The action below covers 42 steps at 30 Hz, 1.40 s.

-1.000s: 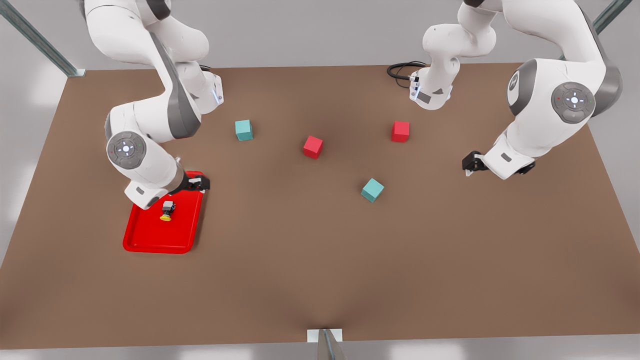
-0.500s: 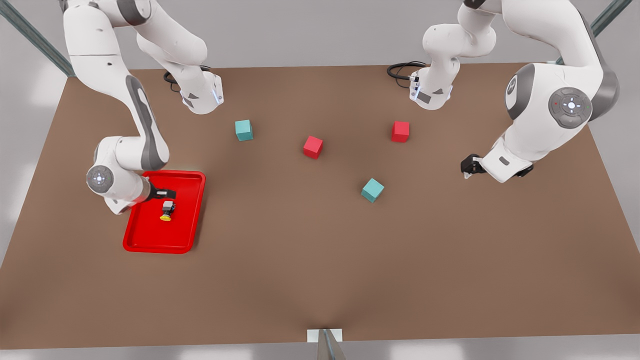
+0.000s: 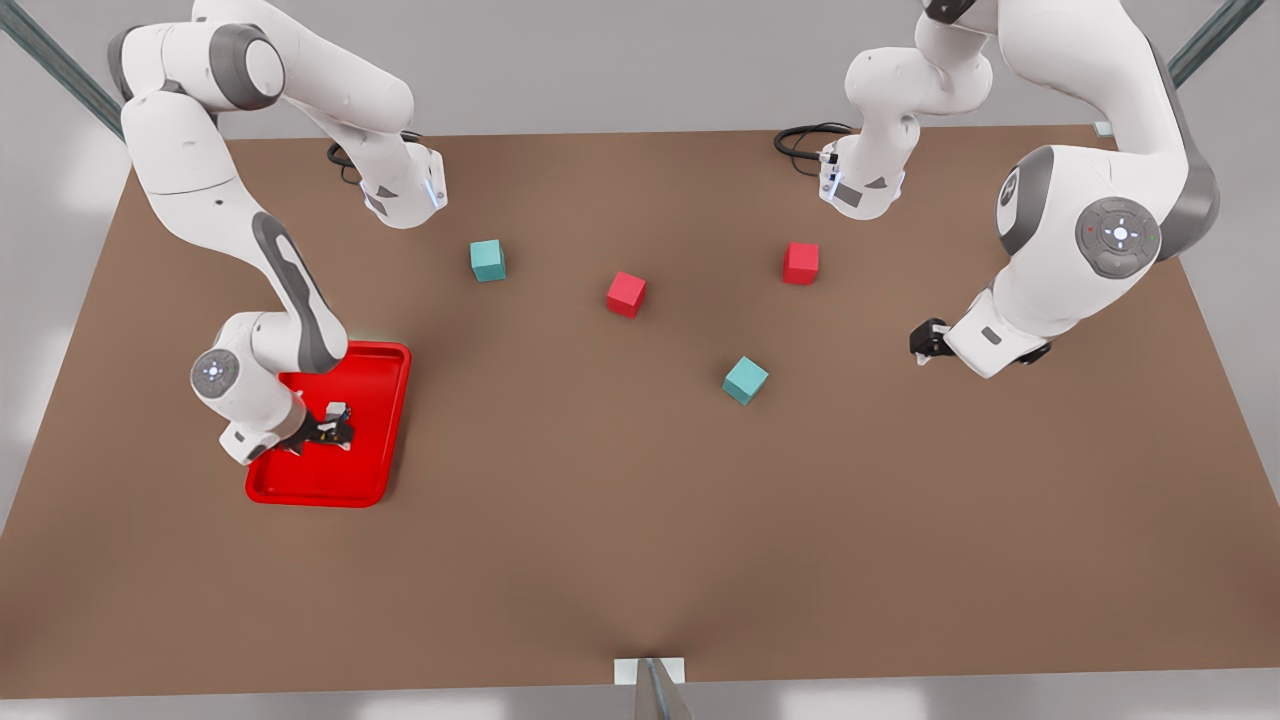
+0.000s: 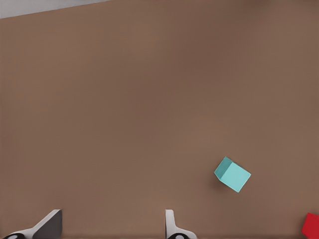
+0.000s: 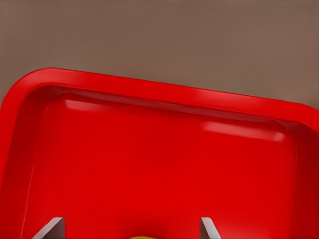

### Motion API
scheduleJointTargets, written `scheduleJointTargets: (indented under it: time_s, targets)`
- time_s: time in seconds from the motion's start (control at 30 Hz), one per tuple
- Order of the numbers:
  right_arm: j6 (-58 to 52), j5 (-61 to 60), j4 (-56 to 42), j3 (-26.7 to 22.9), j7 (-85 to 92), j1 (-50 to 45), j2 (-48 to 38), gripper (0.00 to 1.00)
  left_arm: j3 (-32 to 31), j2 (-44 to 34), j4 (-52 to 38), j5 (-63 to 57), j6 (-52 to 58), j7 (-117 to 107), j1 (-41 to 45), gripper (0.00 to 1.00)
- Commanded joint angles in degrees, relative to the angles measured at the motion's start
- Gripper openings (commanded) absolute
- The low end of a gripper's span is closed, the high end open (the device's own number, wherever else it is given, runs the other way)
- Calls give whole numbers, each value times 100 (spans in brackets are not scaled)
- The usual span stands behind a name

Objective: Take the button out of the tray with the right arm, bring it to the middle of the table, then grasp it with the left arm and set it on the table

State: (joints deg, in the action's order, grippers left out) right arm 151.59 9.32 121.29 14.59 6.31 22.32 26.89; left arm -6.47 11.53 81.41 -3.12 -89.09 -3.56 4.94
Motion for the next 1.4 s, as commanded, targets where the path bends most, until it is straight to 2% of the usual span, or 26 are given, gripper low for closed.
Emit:
scheduleJointTargets:
  time_s: [0.0,0.1,0.17,1.37]
  targets:
    - [292,132,105,9,740,123,-35,100,6,42,-3,-4,-3,5,-19,100]
    - [292,141,939,44,653,246,-650,100,6,42,-3,-4,14,-4,-19,100]
    - [292,141,1107,44,652,282,-791,100,6,68,-2,4,23,-13,-2,100]
    - [265,141,1432,44,521,308,-510,100,6,191,-3,-4,23,-13,42,100]
